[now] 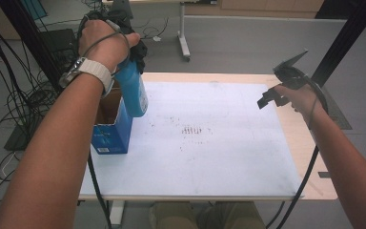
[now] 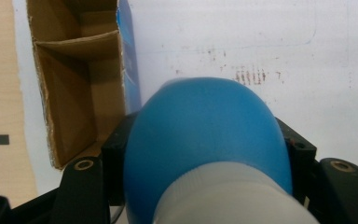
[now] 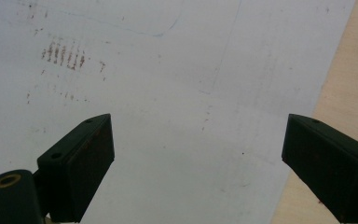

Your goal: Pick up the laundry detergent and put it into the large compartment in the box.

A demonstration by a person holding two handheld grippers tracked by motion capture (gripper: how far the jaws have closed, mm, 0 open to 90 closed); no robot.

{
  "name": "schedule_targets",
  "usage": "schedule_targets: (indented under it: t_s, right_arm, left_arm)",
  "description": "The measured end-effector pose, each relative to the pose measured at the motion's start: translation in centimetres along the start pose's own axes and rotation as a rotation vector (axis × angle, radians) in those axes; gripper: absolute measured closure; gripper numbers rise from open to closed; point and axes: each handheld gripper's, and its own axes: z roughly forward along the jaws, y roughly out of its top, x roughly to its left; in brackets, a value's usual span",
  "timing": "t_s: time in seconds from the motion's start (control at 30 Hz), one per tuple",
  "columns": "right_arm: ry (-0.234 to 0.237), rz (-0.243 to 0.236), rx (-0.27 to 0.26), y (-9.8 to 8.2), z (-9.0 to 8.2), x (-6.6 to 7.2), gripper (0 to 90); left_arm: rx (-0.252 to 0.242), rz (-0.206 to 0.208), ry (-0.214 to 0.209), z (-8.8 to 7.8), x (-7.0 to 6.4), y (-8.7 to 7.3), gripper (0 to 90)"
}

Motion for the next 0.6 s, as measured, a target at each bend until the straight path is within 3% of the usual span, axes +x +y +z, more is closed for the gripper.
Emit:
schedule_targets:
  t_s: [0.2,0.4,0.6]
  right_arm:
    - [-0.002,0.005,-0.006,0.0,-0.1,-0.3,9.2]
    - [-0.004,0.019,-0.008,-0.2,-0.4,-0.7,9.2]
    - [-0.008,0.025,-0.008,-0.3,-0.4,-0.9,9.2]
  left_arm:
    - [-0.003,0.021,0.036,-1.0,-0.3,0.6,38.4]
    - [-0.008,0.021,0.008,-1.5,-0.1,1.0,38.5]
    - [-0.006,0.030,0.022,-1.5,-0.2,1.0,38.5]
